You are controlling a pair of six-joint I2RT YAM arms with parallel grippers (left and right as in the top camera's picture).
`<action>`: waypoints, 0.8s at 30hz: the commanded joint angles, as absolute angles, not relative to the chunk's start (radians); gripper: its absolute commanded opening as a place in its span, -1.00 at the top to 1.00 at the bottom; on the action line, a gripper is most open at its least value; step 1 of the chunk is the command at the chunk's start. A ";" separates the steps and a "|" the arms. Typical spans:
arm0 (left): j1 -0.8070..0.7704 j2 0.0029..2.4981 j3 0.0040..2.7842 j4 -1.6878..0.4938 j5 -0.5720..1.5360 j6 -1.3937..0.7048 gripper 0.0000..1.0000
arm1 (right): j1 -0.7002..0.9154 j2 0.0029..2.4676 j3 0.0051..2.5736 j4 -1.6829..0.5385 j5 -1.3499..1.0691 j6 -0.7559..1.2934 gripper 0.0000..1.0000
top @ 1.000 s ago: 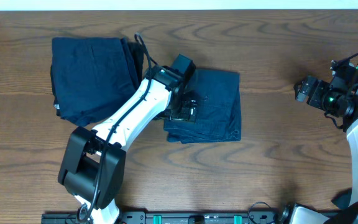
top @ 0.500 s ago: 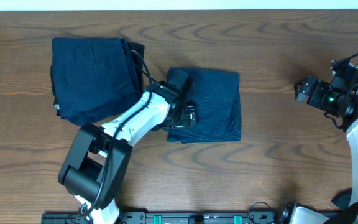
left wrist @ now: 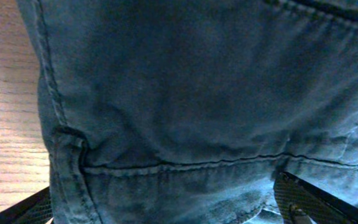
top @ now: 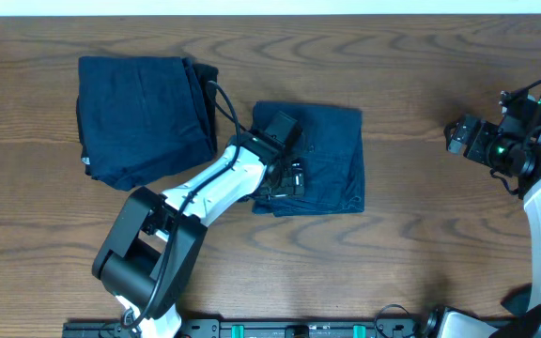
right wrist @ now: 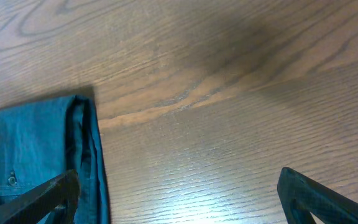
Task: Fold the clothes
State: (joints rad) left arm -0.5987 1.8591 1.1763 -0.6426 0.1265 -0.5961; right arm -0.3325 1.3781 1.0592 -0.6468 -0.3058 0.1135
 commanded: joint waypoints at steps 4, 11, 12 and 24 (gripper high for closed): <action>-0.601 1.871 1.160 -0.641 0.092 -0.647 -0.96 | -0.337 1.372 1.061 -0.648 -0.303 0.107 -0.99; -0.601 1.871 1.102 -0.581 0.092 -0.680 -0.96 | -0.337 1.372 1.061 -0.648 -0.303 0.107 -0.99; -0.601 1.871 1.091 -0.570 0.092 -0.683 -0.96 | -0.337 1.372 1.061 -0.648 -0.303 0.107 -0.99; -0.602 1.871 1.030 -0.528 0.093 -0.717 0.04 | -0.337 1.372 1.061 -0.648 -0.303 0.107 -0.98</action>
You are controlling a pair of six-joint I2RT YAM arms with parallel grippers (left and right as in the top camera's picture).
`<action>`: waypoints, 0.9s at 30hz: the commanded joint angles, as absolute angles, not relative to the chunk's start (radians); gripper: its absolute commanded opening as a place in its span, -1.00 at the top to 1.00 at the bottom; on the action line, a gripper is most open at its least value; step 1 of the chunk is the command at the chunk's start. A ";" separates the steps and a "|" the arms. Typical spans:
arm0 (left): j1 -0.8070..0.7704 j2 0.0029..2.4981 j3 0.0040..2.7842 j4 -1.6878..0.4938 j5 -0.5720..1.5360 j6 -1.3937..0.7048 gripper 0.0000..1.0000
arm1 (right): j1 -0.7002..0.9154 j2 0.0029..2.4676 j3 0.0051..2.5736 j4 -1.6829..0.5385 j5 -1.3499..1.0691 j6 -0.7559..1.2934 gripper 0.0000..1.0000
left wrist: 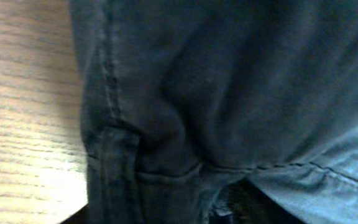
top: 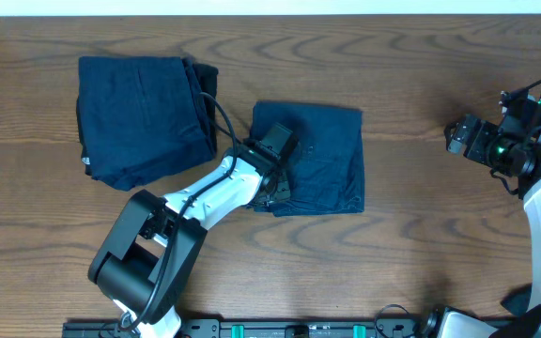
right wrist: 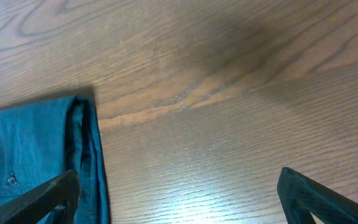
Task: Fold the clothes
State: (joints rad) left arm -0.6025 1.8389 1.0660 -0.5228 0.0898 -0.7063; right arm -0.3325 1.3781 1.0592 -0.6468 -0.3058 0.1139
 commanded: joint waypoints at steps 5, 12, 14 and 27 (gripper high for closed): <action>-0.602 1.871 1.030 -0.527 0.093 -0.717 0.41 | -0.337 1.372 1.061 -0.648 -0.303 0.107 -0.98; -0.621 1.871 1.030 -0.485 0.126 -0.717 0.53 | -0.337 1.372 1.061 -0.648 -0.303 0.107 -0.98; -0.630 1.871 1.030 -0.475 0.126 -0.717 0.63 | -0.337 1.372 1.061 -0.648 -0.303 0.107 -0.99; -0.614 1.870 1.031 -0.450 0.107 -0.704 0.88 | -0.337 1.372 1.061 -0.648 -0.303 0.107 -0.99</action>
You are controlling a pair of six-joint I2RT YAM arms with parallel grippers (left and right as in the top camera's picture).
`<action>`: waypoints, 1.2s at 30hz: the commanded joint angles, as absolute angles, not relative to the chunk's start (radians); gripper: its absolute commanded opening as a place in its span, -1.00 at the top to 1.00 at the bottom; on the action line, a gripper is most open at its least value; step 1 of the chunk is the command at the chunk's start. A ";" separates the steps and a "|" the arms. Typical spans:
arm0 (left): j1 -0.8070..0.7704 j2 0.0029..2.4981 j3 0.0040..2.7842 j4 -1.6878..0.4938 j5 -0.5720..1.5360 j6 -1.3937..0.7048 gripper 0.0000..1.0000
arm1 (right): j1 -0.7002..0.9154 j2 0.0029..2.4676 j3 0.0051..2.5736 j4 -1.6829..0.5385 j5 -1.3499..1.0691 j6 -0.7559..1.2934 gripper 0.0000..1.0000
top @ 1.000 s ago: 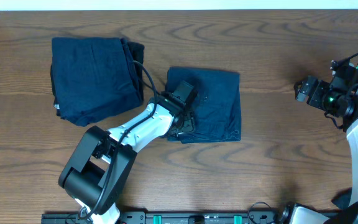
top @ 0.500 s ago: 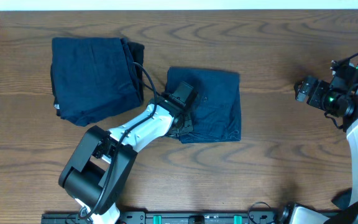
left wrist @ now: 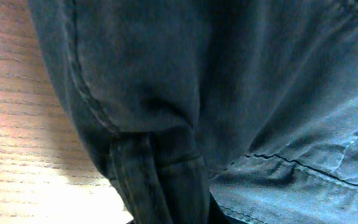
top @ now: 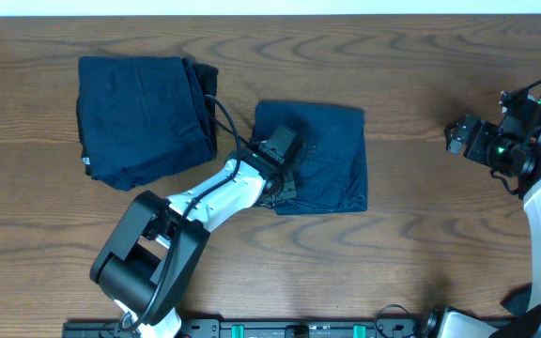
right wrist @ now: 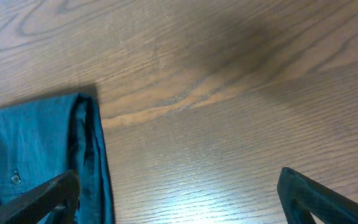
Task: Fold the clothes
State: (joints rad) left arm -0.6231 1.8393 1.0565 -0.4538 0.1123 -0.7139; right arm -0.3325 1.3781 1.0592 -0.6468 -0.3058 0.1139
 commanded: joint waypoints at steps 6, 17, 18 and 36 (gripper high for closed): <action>-0.601 1.870 1.032 -0.441 0.146 -0.688 0.54 | -0.337 1.372 1.061 -0.648 -0.303 0.107 -0.99; -0.525 1.860 1.066 -0.442 0.437 -0.667 -0.29 | -0.337 1.372 1.061 -0.648 -0.303 0.107 -0.98; -0.522 1.860 1.066 -0.442 0.458 -0.667 -0.31 | -0.337 1.372 1.061 -0.648 -0.303 0.107 -0.98; -0.599 1.864 1.051 -0.439 0.309 -0.683 -0.65 | -0.337 1.372 1.061 -0.648 -0.303 0.107 -0.98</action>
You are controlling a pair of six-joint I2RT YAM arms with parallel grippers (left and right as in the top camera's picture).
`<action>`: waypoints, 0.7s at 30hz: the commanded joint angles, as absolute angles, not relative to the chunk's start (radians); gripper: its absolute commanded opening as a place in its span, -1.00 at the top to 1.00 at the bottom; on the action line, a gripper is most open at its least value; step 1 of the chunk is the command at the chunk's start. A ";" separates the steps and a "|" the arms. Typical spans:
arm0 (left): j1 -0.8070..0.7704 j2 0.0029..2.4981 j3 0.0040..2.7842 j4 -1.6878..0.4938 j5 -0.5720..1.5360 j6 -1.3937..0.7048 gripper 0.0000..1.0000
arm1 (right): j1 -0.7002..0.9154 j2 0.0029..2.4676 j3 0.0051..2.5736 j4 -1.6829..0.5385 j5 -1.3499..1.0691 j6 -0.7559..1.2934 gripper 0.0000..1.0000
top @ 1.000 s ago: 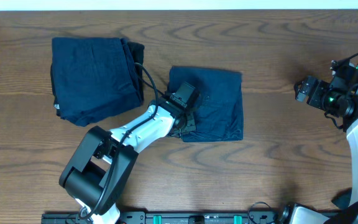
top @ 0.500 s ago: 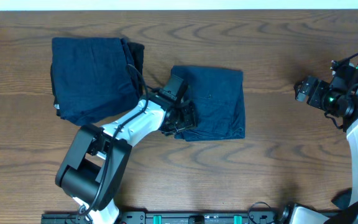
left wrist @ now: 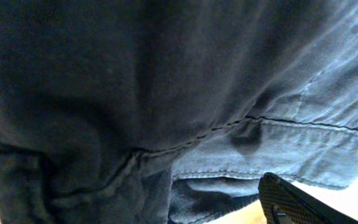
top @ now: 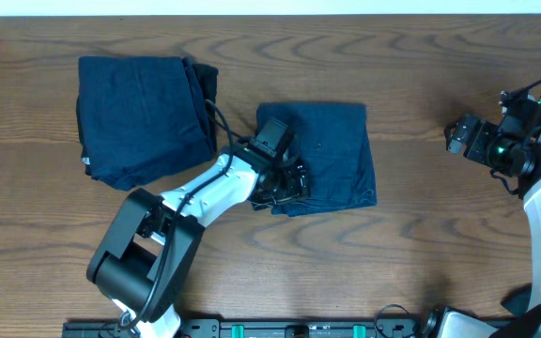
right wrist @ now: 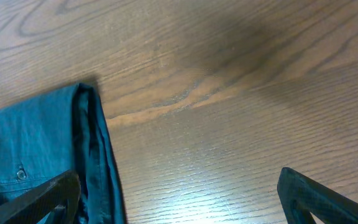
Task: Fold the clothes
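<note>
A folded blue garment [top: 332,150] lies at the table's middle, its lower edge skewed out to the right. My left gripper [top: 285,180] presses down on its lower left part. In the left wrist view bunched cloth [left wrist: 166,93] fills the frame; only the right finger [left wrist: 289,202] shows, set wide at the corner, and the left finger is hidden by cloth. My right gripper [right wrist: 178,177] hangs open over bare wood at the far right [top: 455,133], with nothing in it. The garment's right edge [right wrist: 89,149] shows in its view.
A darker folded garment [top: 139,117] lies at the back left, close beside the left arm [top: 209,188]. Bare wooden table [top: 440,225] separates the blue garment from the right arm. The table's far edge [top: 270,13] runs along the top.
The blue garment has shifted and skewed to the right, its lower right corner farther out. The left gripper sits a little lower on it, and one finger shows again. The right arm has not moved.
The left gripper first stood open on the garment's left part, both fingers showing. Then cloth was bunched before its camera and the fingers were hidden. The garment crept right moment by moment and now lies skewed. The right gripper stayed open throughout.
</note>
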State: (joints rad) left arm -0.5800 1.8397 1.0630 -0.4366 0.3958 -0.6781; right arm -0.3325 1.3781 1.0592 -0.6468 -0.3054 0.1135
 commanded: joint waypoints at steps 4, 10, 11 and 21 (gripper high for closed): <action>-0.627 1.872 1.051 -0.435 0.245 -0.694 -0.65 | -0.337 1.372 1.061 -0.648 -0.303 0.107 -0.98; -0.667 1.892 1.051 -0.434 0.163 -0.717 -0.63 | -0.337 1.372 1.061 -0.648 -0.303 0.107 -0.99; -0.670 1.899 1.051 -0.431 0.162 -0.717 -0.58 | -0.337 1.372 1.061 -0.648 -0.303 0.107 -0.98; -0.675 2.014 1.051 -0.413 0.165 -0.720 0.21 | -0.337 1.372 1.061 -0.648 -0.303 0.107 -0.99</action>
State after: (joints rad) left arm -0.6712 1.8870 1.1011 -0.4103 0.1802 -0.7208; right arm -0.3325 1.3781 1.0592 -0.6468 -0.3058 0.1135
